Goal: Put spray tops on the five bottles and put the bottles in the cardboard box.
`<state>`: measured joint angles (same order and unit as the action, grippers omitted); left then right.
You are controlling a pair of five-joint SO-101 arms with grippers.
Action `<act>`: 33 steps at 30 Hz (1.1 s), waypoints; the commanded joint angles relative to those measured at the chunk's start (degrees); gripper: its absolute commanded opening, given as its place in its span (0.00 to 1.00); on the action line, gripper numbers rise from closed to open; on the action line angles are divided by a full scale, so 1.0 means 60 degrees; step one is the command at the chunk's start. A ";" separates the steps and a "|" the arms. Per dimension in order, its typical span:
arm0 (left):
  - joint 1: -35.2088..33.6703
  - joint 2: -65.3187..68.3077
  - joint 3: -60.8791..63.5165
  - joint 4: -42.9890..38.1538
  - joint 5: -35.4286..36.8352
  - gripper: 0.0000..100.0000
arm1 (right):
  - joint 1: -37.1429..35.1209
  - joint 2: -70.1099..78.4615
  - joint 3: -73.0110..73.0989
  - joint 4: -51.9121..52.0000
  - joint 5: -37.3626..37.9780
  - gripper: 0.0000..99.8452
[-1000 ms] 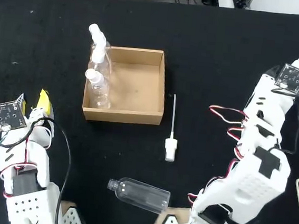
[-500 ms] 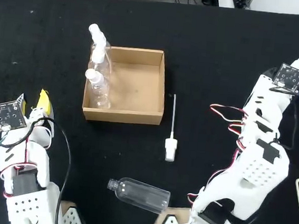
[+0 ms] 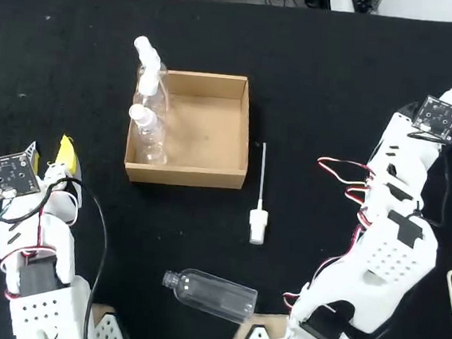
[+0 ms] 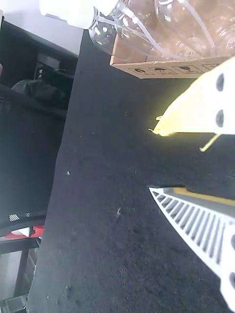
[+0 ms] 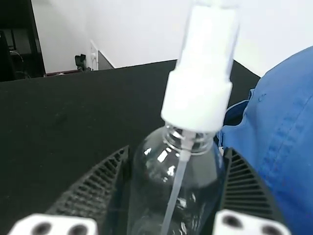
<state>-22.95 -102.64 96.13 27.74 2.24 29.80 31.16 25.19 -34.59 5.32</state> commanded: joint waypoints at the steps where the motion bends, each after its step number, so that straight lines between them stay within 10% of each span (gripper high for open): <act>1: -0.0051 -0.0029 0.0212 0.0015 0.0029 0.03 | -0.0132 -0.0828 -0.0212 -0.0029 -0.0073 0.26; 14: -0.0066 -0.0029 0.0212 0.0015 0.0029 0.03 | -0.0147 -0.0755 -0.0139 -0.0044 -0.0103 0.25; 19: -0.0066 -0.0029 0.0212 0.0015 0.0029 0.03 | -0.0117 -0.0755 -0.0139 -0.0044 -0.0088 0.00; 33: -0.0066 -0.0029 0.0198 0.0015 0.0029 0.03 | -0.0659 -0.4505 0.2396 0.0059 -0.0777 0.01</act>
<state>-22.95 -102.64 96.13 27.74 2.24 28.92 17.10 35.38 -34.59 1.54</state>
